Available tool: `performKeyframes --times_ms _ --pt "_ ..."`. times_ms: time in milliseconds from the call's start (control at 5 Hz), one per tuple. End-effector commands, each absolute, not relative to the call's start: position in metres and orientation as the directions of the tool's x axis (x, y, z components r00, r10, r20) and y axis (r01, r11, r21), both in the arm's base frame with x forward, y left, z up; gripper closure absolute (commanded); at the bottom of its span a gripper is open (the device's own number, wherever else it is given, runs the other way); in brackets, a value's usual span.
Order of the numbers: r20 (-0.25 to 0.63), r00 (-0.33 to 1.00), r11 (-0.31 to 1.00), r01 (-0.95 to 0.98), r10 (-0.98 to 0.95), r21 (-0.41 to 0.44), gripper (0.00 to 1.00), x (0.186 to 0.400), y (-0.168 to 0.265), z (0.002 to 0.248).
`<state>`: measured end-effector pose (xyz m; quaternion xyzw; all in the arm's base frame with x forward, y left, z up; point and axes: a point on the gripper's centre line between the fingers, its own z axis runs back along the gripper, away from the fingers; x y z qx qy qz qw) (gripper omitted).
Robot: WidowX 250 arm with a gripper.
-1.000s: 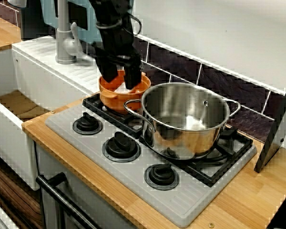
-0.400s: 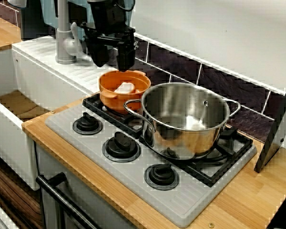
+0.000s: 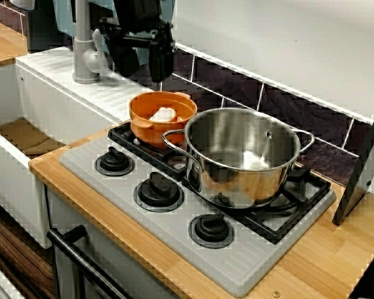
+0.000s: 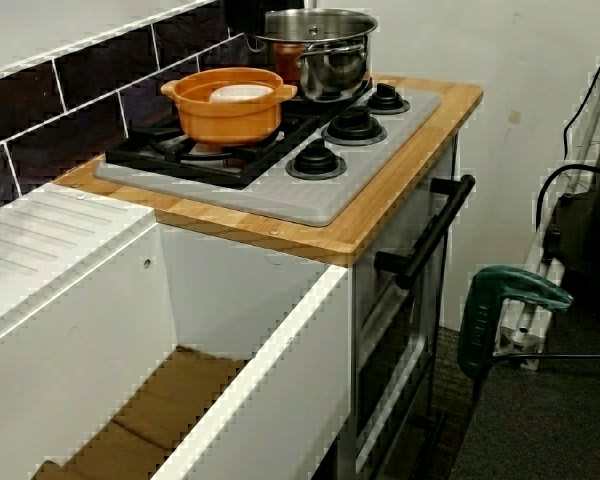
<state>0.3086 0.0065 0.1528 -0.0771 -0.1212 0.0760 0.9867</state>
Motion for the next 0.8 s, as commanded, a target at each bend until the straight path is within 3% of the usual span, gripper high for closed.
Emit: performKeyframes --times_ms 0,600 --pt "0.27 0.943 0.975 -0.158 0.196 -0.155 0.0 0.289 0.016 0.161" --pt "0.299 0.934 0.978 -0.168 0.197 -0.121 0.0 0.301 0.033 0.149"
